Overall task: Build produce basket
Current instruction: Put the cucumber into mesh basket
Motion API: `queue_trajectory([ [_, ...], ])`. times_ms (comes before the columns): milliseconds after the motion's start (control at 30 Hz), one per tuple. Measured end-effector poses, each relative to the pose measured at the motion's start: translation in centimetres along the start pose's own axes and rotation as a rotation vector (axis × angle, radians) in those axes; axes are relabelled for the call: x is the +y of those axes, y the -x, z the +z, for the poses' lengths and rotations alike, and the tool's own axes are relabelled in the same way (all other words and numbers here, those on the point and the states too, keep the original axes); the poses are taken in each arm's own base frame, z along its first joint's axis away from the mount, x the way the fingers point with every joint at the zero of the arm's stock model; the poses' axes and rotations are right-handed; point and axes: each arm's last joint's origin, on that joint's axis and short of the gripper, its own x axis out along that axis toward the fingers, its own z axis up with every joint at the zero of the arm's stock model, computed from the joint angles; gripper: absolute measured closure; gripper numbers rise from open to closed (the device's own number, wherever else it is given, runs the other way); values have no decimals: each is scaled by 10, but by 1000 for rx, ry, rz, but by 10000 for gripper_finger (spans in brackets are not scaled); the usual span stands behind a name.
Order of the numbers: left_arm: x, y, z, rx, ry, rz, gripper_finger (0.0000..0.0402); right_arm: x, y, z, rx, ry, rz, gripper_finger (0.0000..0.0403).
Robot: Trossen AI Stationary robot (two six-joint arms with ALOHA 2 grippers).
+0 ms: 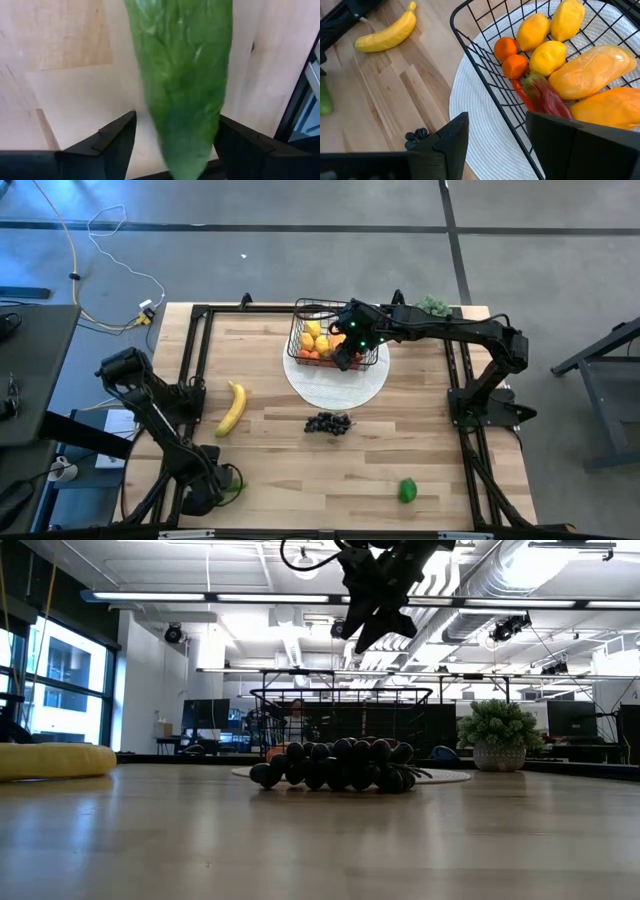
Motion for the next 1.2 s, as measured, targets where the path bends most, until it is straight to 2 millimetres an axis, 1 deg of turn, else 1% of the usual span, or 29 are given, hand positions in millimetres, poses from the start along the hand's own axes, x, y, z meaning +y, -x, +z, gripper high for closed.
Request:
queue_trajectory([
  [100,0,-1,0,3,6,4,174,0,0,-1,7,0,-3,224],
  [167,0,-1,0,1,11,7,193,0,0,-1,7,0,-3,224],
  [400,1,4,3,-20,35,-19,294,4,0,-3,26,7,35,224],
  [433,1,5,4,-26,39,-24,299,6,0,-3,28,12,39,224],
  [633,8,19,15,-109,100,-59,300,20,-1,-11,54,45,79,224],
  [967,32,68,29,-387,216,-95,299,48,0,-30,112,104,122,224],
  [1067,42,82,32,-460,226,-97,298,54,3,-32,100,121,142,224],
  [1200,57,99,36,-563,239,-85,299,59,16,-31,50,129,177,224],
])
